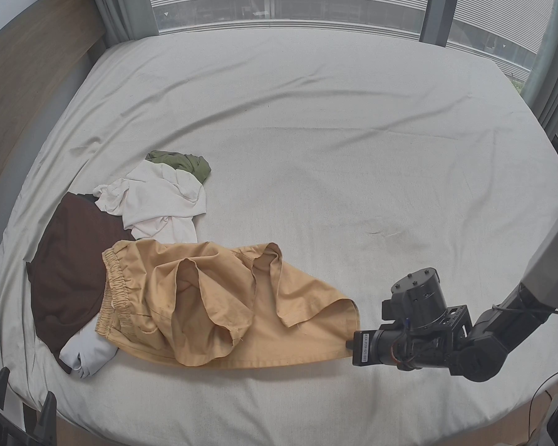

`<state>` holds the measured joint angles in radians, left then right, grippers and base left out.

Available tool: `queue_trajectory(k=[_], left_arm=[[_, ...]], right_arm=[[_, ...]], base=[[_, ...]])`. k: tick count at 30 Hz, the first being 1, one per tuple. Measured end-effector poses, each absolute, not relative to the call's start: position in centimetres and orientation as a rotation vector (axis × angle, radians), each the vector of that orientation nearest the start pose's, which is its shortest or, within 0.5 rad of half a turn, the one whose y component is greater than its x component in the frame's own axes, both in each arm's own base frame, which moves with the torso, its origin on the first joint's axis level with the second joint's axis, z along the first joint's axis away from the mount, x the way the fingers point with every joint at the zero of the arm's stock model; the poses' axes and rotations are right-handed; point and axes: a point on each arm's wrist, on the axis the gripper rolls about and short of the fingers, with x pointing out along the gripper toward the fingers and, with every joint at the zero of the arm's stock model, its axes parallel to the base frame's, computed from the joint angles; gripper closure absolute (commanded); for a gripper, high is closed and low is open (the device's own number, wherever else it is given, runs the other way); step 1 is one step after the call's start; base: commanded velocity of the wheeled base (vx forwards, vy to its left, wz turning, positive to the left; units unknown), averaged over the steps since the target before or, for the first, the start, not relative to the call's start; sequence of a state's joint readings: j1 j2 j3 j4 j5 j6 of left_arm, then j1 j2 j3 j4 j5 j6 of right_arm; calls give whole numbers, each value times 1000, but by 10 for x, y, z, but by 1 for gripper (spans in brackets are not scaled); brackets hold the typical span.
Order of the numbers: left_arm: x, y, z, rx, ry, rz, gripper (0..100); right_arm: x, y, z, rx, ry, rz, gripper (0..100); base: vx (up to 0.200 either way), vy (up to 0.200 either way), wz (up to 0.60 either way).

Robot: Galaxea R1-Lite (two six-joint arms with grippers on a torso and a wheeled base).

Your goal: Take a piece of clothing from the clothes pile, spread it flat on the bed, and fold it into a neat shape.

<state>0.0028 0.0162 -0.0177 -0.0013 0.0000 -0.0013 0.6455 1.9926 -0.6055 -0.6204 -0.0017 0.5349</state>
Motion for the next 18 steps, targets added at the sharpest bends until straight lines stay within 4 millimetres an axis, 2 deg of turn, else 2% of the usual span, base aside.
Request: queue_trajectory(k=[18], left_arm=[[-23,0,81,0,-3,1,0]], right_arm=[[222,136,45,232,911,316,100]], base=[[0,0,0]])
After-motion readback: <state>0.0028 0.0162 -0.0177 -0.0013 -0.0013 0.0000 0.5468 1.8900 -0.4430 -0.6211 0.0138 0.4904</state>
